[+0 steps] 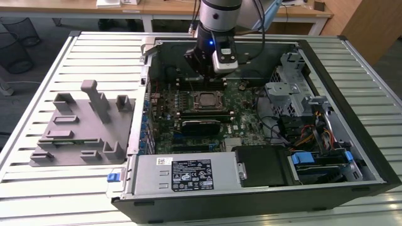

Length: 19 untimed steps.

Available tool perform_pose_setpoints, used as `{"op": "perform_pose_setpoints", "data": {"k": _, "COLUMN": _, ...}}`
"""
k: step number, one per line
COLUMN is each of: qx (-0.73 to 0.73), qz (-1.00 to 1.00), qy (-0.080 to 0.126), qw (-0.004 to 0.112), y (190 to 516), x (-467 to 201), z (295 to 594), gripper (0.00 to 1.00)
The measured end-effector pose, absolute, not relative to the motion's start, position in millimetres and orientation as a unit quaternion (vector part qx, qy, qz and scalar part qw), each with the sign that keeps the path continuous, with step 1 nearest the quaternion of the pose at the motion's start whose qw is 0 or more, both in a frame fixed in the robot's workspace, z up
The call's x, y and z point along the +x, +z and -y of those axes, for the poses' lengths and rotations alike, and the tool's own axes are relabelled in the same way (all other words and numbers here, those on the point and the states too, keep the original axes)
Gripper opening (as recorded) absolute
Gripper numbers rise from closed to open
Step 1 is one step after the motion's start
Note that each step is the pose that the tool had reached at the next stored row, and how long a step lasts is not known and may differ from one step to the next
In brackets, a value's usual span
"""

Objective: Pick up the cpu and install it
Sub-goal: 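Install the first cpu locking lever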

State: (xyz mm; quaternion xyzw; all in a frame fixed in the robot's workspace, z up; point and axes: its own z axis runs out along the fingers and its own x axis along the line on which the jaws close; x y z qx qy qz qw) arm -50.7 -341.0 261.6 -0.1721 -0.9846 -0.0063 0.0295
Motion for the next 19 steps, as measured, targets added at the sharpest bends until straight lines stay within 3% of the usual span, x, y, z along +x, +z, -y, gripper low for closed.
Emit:
{"op": "perform_pose_setpoints", "data": {"k": 12, "qx": -0.072, "qz": 0.997, "qy": -0.003, "qw": 0.029, "y": 260.5, "x": -50.8, "z": 340.9, "gripper": 0.11}}
{"op": "perform_pose_setpoints", "data": {"k": 19, "qx": -0.069, "qz": 0.997, "qy": -0.004, "qw": 0.019, "y": 259.4, "x": -61.7, "z": 340.9, "gripper": 0.11}}
